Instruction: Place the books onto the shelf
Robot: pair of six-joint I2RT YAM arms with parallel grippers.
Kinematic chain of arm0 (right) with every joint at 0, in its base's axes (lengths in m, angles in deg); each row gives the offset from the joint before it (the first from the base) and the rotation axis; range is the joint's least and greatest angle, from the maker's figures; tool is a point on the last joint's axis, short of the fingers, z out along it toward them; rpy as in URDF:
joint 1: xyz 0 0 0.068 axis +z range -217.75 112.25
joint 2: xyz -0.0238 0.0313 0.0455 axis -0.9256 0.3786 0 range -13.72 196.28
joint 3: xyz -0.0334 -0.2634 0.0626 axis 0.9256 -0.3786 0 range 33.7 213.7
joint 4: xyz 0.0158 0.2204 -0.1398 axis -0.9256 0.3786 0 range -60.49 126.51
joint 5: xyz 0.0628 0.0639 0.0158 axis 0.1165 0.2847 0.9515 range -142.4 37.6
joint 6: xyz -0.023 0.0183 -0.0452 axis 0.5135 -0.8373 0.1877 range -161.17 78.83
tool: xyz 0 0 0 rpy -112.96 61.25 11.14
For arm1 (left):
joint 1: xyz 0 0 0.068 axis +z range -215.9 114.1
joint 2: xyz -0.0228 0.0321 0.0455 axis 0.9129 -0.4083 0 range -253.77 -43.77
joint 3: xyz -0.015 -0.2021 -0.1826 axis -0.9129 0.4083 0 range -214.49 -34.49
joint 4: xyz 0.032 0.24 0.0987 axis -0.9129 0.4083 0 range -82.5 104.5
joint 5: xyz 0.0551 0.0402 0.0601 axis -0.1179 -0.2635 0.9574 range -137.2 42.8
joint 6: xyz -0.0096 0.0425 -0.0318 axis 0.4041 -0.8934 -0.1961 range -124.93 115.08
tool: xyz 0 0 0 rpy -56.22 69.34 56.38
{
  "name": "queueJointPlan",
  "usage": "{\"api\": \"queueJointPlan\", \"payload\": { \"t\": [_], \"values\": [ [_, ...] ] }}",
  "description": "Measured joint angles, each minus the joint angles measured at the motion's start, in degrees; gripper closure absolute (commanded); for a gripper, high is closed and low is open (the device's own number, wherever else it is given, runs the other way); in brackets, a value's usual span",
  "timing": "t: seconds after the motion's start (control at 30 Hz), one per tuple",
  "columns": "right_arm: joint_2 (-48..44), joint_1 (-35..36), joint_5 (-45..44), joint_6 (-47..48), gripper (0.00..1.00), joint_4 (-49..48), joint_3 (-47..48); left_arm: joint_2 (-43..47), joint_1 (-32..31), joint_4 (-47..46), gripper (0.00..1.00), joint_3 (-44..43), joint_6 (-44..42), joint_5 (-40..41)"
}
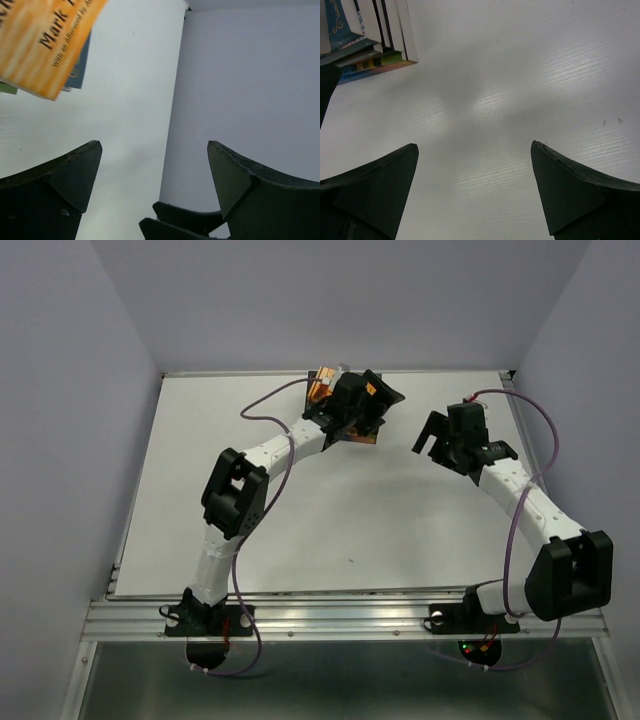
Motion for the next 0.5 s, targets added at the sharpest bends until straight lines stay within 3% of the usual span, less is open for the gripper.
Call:
{"api": "queueJointPlan", "payload": {
  "t": [0.17,0.33,0.5],
  "values": [
    [0.48,0.00,3.13,2.78,0.00,-1.95,0.02,1.33,-0.52,0.81,0.01,0.02,-5.49,-2.60],
    [3.15,0.00,11.17,10.67,0.00,-6.03,0.76,10.27,0.70,2.95,0.01,5.77,-11.54,2.08],
    [10.03,1.46,15.96,20.39,0.00,-8.63,5.81,25.14,10.75,3.45,0.01,14.64,-13.60,5.51]
  ]
}}
